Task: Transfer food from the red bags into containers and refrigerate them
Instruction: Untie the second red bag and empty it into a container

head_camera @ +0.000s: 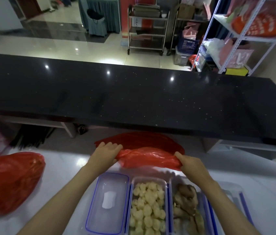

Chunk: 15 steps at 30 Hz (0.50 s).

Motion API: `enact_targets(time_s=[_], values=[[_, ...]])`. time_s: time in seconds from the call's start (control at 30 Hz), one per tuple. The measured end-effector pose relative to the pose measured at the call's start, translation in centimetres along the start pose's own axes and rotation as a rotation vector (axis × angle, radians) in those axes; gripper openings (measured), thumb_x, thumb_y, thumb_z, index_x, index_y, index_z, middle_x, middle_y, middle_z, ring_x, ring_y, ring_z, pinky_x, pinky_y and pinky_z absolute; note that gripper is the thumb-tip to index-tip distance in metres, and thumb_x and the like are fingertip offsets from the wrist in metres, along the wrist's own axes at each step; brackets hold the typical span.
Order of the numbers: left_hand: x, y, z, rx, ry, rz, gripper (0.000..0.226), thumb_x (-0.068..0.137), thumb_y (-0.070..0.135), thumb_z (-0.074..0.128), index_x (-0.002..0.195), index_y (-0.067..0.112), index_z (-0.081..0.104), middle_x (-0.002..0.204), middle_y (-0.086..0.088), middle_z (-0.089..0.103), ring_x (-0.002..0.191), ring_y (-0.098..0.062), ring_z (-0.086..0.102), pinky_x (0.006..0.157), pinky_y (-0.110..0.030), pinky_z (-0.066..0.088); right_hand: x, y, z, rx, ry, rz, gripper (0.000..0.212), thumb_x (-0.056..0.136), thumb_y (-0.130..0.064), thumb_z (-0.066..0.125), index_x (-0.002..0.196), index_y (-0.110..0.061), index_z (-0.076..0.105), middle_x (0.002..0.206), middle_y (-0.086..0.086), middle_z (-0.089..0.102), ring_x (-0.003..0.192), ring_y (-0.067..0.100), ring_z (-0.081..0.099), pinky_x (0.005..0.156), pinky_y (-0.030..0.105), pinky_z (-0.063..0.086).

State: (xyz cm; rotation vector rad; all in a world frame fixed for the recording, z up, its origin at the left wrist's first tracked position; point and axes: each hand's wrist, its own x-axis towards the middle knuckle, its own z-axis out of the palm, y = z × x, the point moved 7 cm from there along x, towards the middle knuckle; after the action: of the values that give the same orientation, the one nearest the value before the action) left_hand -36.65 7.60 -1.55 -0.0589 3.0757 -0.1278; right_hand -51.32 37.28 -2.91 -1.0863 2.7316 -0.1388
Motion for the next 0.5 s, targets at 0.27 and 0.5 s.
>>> enact_targets(time_s=[0.27,0.5], values=[[1.6,-3.7,4.6,0.001,0.028,-0.269,0.039,0.073,0.013,0.055,0.108,0.014,0.072,0.074,-0.01,0.067,0.066,-0.034,0.064,0.068,-0.042,0.047,4.8,3.1,4.2,0.002,-0.054,0.224,0.054,0.088,-0.016,0.056,0.14,-0.011,0.047,0.136,0.016,0.057,0.122,0.038,0.051,0.096,0.046,0.047],[1.8,-4.7,8.6,-0.073,-0.137,-0.351,0.053,0.064,0.007,0.08,0.116,0.011,0.072,0.094,-0.017,0.074,0.077,-0.039,0.071,0.067,-0.043,0.057,7.1,3.0,7.5,-0.06,-0.257,0.271,0.069,0.097,-0.033,0.054,0.159,-0.023,0.027,0.164,0.009,0.028,0.141,0.04,0.029,0.11,0.049,0.034]])
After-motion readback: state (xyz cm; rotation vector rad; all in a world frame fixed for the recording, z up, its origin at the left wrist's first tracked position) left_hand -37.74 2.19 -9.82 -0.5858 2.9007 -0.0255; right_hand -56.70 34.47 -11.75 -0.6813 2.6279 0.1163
